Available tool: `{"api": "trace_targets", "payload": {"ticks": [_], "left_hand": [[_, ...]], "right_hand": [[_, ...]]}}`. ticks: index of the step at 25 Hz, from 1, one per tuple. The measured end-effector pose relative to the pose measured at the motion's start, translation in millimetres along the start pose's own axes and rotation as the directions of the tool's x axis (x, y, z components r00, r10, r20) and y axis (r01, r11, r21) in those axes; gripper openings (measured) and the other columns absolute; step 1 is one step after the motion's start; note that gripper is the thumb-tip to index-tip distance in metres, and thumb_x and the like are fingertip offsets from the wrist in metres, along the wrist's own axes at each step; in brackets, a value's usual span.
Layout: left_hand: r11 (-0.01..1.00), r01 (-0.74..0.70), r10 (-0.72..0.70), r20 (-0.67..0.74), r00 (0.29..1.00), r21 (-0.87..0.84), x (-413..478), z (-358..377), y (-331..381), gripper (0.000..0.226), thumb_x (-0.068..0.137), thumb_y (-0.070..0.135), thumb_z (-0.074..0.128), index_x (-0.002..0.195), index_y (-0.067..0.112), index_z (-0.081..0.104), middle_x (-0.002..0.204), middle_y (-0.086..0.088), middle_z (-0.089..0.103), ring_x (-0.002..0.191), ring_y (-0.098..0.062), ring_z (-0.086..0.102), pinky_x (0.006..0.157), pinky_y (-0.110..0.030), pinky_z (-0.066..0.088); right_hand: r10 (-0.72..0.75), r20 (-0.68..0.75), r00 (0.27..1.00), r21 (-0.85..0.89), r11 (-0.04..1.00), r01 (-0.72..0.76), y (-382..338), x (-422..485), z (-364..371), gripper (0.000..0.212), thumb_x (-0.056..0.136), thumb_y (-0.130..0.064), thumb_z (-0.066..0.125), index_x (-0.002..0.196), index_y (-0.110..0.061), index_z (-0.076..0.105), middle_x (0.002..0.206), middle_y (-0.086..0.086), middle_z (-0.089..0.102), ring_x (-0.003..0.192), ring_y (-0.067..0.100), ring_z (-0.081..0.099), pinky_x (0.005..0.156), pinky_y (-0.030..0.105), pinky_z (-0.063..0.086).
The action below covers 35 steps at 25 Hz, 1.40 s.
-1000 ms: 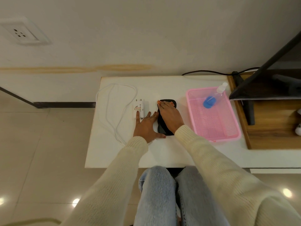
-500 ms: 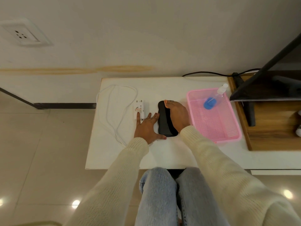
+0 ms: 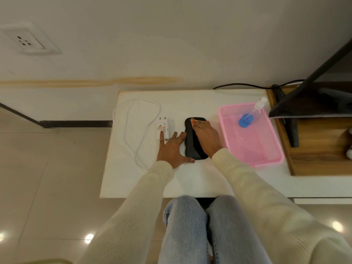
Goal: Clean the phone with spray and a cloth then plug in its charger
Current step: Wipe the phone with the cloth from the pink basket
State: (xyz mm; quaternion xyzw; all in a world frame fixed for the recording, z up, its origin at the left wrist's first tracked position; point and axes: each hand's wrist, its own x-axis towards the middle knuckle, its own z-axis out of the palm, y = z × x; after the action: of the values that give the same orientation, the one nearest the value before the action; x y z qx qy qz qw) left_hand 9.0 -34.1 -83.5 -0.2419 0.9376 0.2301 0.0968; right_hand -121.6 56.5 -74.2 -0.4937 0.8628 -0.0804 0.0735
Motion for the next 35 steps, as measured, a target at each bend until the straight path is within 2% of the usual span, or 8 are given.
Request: {"api": "trace_targets", "payload": {"ticks": [5,11,17,25,30,32,35], "left_hand": [[1.0,0.001,-0.001,0.004,1.0,0.015,0.6,0.0,0.2,0.109,0.064,0.073,0.064,0.15,0.03,0.011,0.155,0.011,0.022,0.145,-0.008,0.009,0.109,-0.045,-0.026],[1.0,0.0,0.0,0.008,1.0,0.008,1.4,1.0,0.0,0.11,0.064,0.073,0.064,0.15,0.03,0.01,0.155,0.011,0.021,0.145,-0.008,0.009,0.105,-0.042,-0.029],[1.0,-0.001,0.001,0.009,1.0,0.025,2.5,1.7,-1.1,0.111,0.062,0.075,0.062,0.15,0.03,0.011,0.155,0.011,0.022,0.145,-0.009,0.009,0.108,-0.045,-0.027],[1.0,-0.007,0.007,0.002,1.0,0.029,1.6,1.0,-0.8,0.11,0.063,0.075,0.062,0.15,0.031,0.009,0.155,0.011,0.022,0.145,-0.008,0.01,0.104,-0.041,-0.03],[1.0,-0.01,0.01,0.001,1.0,0.021,2.1,2.0,-1.8,0.111,0.062,0.075,0.062,0.15,0.031,0.01,0.155,0.011,0.023,0.144,-0.008,0.01,0.103,-0.04,-0.031],[1.0,-0.009,0.009,0.004,1.0,0.021,2.4,2.4,-2.0,0.111,0.063,0.075,0.062,0.15,0.031,0.01,0.155,0.01,0.023,0.144,-0.008,0.01,0.103,-0.04,-0.032],[0.999,-0.004,0.004,0.007,1.0,0.034,2.7,2.0,-1.9,0.111,0.063,0.075,0.061,0.15,0.03,0.01,0.155,0.01,0.022,0.145,-0.008,0.01,0.105,-0.043,-0.029]], "right_hand": [[0.004,0.006,1.0,0.009,1.0,-0.004,-3.7,4.0,-3.1,0.047,0.091,-0.011,0.054,0.135,-0.003,0.041,0.139,0.014,0.048,0.129,0.026,0.042,0.105,0.03,0.035],[-0.024,0.044,0.999,-0.022,0.999,0.025,0.2,-1.7,-2.2,0.053,0.091,-0.011,0.053,0.14,-0.004,0.033,0.143,0.013,0.043,0.132,0.025,0.039,0.109,0.028,0.029],[0.024,0.027,0.999,-0.043,0.999,-0.023,-2.5,5.1,-3.6,0.049,0.091,-0.01,0.055,0.137,-0.003,0.039,0.139,0.013,0.048,0.128,0.025,0.043,0.107,0.029,0.033],[-0.033,0.075,0.997,-0.076,0.996,0.038,0.6,0.2,-4.4,0.056,0.091,-0.009,0.054,0.141,-0.003,0.031,0.145,0.014,0.041,0.132,0.025,0.039,0.11,0.029,0.029],[0.04,0.048,0.998,0.026,0.999,-0.041,-2.4,3.8,-6.3,0.043,0.093,-0.016,0.052,0.134,-0.005,0.043,0.136,0.013,0.051,0.124,0.026,0.048,0.102,0.032,0.038],[0.096,0.011,0.995,0.063,0.993,-0.097,-0.3,3.5,-6.4,0.041,0.094,-0.015,0.05,0.133,-0.004,0.044,0.135,0.014,0.051,0.123,0.027,0.048,0.104,0.032,0.037],[0.176,0.002,0.984,0.021,0.984,-0.176,3.5,2.2,-5.3,0.039,0.095,-0.01,0.05,0.133,-0.004,0.043,0.134,0.015,0.052,0.121,0.026,0.05,0.106,0.032,0.037]]}}
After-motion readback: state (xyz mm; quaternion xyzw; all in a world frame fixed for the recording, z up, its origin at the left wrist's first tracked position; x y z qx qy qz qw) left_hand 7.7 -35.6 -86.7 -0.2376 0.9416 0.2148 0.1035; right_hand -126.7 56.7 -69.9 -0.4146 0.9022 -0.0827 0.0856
